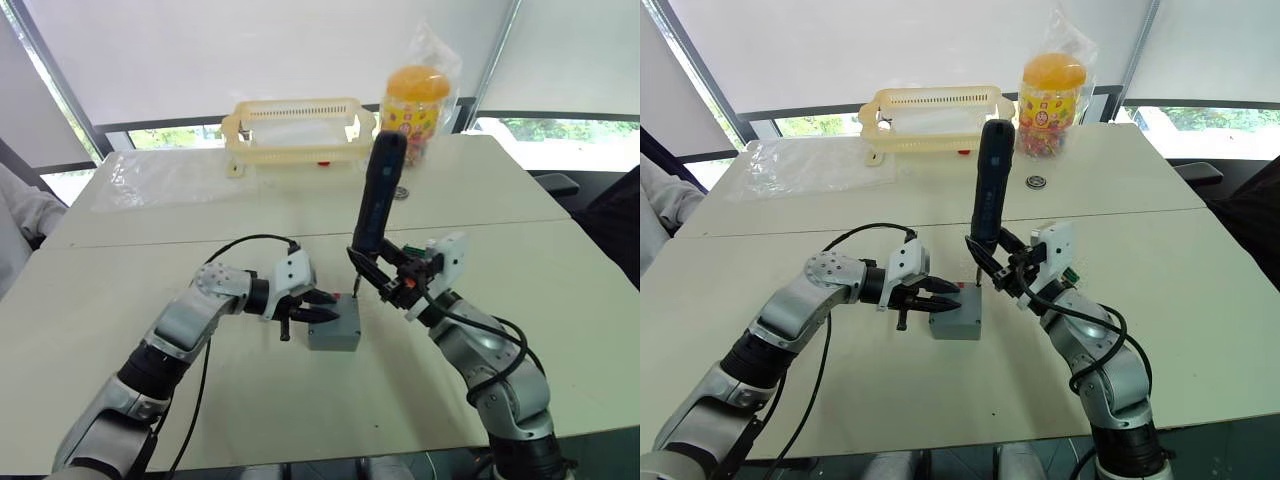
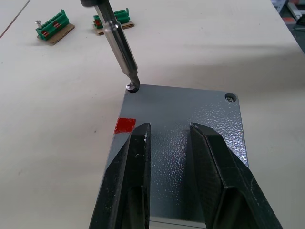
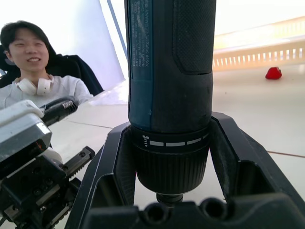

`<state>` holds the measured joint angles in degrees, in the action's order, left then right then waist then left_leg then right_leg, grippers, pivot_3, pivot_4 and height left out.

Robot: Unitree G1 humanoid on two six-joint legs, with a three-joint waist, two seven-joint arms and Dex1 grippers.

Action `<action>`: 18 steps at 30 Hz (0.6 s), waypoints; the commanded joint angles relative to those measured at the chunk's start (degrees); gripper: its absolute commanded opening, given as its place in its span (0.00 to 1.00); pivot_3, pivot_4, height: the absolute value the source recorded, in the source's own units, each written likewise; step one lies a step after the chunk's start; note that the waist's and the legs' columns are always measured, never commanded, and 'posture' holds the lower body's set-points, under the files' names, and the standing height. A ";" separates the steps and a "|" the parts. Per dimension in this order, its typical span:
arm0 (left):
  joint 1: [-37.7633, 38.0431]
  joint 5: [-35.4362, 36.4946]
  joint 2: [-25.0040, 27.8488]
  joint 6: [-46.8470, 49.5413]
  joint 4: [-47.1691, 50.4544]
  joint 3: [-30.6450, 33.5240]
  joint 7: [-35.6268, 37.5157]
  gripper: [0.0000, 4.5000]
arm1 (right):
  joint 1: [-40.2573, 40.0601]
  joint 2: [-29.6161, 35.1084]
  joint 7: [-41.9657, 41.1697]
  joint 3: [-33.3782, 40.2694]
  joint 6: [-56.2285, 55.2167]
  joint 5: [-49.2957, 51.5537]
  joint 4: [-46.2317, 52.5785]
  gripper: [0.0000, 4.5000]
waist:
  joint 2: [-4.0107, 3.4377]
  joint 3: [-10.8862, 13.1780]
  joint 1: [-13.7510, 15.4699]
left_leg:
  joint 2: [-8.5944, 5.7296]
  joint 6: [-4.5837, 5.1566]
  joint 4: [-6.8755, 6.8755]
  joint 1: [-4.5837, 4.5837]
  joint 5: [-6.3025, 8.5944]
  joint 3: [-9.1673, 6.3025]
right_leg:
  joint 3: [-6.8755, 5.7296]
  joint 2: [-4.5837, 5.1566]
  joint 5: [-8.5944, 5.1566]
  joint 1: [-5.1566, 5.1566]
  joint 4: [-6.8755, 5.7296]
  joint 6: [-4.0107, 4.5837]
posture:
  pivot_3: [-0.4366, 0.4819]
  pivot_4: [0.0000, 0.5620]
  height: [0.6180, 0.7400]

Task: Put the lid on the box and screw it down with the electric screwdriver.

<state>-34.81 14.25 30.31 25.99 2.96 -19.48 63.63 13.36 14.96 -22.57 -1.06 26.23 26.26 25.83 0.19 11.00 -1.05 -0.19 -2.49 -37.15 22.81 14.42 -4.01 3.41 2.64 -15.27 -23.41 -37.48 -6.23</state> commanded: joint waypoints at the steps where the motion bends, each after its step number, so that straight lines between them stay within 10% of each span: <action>1: 0.99 -1.44 0.57 1.15 -0.50 -1.21 0.20 0.28 | 0.19 -0.21 -0.72 0.27 -3.27 -0.62 1.56 0.39 | 0.00 0.00 -0.01 | 0.00 0.00 0.00 0.00 0.00 0.00 | 0.00 0.00 0.00 0.00 0.00 0.00 | 0.48 0.27 1.00; 18: 0.85 -1.47 0.48 1.17 -0.90 -1.43 0.40 0.28 | 2.01 -0.68 1.22 1.76 -1.89 2.11 3.23 0.39 | 0.00 0.00 -0.01 | 0.00 0.00 0.01 -0.01 0.00 0.00 | 0.00 0.00 0.00 0.00 0.00 0.00 | 0.48 0.27 1.00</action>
<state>-34.81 14.25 30.32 26.00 2.95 -19.48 63.65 13.60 14.56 -21.59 -0.89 25.77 27.56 25.24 0.20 11.00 -1.06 -0.19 -2.49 -37.14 22.80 14.42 -4.01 3.41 2.64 -15.28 -23.41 -37.48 -6.23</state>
